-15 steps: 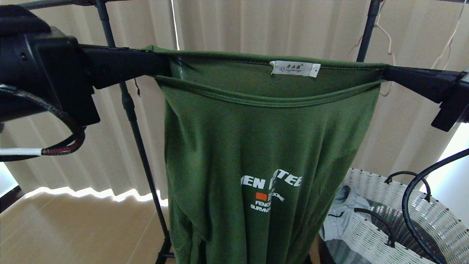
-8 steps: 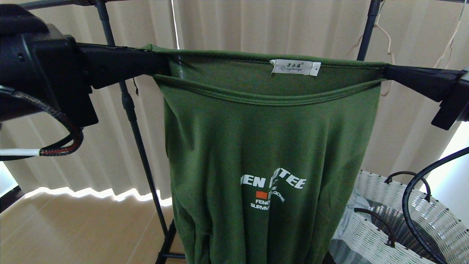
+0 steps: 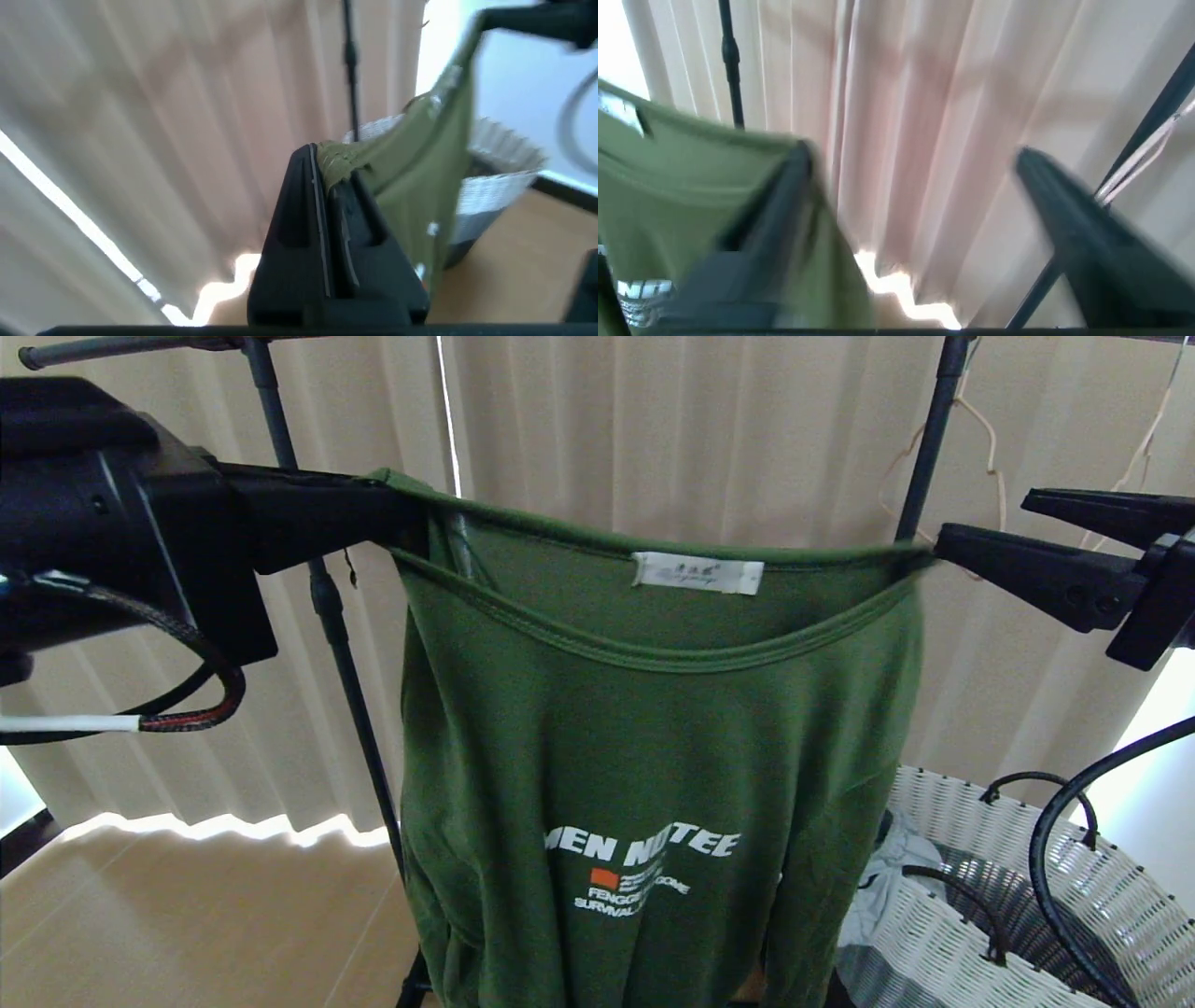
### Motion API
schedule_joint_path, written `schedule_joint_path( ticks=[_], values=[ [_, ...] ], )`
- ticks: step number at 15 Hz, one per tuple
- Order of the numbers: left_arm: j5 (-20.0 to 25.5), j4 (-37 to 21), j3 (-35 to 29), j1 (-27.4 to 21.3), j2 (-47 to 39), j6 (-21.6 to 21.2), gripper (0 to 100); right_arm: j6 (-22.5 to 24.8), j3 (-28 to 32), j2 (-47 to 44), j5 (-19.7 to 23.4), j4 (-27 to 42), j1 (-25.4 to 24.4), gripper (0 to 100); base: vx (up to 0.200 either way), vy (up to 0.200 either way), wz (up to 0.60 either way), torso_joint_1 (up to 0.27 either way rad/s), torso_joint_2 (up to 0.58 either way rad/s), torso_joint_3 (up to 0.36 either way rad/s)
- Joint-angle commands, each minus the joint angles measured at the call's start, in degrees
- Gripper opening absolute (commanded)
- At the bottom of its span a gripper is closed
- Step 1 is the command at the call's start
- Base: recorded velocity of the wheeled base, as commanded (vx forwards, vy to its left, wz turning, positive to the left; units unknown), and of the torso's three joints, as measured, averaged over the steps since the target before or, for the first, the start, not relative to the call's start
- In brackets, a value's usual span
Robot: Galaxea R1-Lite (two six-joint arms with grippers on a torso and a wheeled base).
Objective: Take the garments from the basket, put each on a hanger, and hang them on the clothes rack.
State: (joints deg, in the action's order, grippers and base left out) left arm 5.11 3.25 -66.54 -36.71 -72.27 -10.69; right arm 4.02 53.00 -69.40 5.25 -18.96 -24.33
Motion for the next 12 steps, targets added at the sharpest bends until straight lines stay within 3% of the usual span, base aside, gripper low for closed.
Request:
schedule_joint_path(
  ticks=[1, 2, 3, 4, 8, 9, 12],
  values=[
    [-0.8, 0.7, 1.32, 1.73, -0.51, -1.0, 0, 0.02, -0.45, 0.58, 0.2, -0.03, -0.01, 100, 0.0, 0.0, 0.0, 0.0, 0.0, 0.0],
    [-0.8, 0.7, 1.32, 1.73, -0.51, -1.0, 0, 0.02, -0.45, 0.58, 0.2, -0.03, -0.01, 100, 0.0, 0.0, 0.0, 0.0, 0.0, 0.0],
    [-5.2, 2.46, 2.02, 3.13, -1.47, -1.26, 0, -0.07, -2.03, 1.73, 0.37, -0.03, -0.01, 100, 0.0, 0.0, 0.0, 0.0, 0.0, 0.0],
    [-6.16, 2.99, 2.11, 3.22, -1.56, -1.26, 0, 0.02, -2.2, 1.73, 0.37, -0.12, -0.01, 100, 0.0, 0.0, 0.0, 0.0, 0.0, 0.0],
    [-6.43, 3.25, 5.45, 3.31, 0.11, -1.35, 0, 0.37, -3.52, 1.73, -0.33, 0.24, -0.01, 100, 0.0, 0.0, 0.0, 0.0, 0.0, 0.0],
    [-6.43, 3.25, 8.97, 3.75, 3.1, -1.35, 0, 0.46, -5.1, 2.6, -0.6, 0.32, 0.16, 100, 0.0, 0.0, 0.0, 0.0, 0.0, 0.0],
    [-5.99, 3.25, 18.9, 12.1, 13.38, -0.91, 0, 3.1, -10.64, 5.5, -4.2, -0.12, 1.83, 100, 0.0, 0.0, 0.0, 0.0, 0.0, 0.0]
  ],
)
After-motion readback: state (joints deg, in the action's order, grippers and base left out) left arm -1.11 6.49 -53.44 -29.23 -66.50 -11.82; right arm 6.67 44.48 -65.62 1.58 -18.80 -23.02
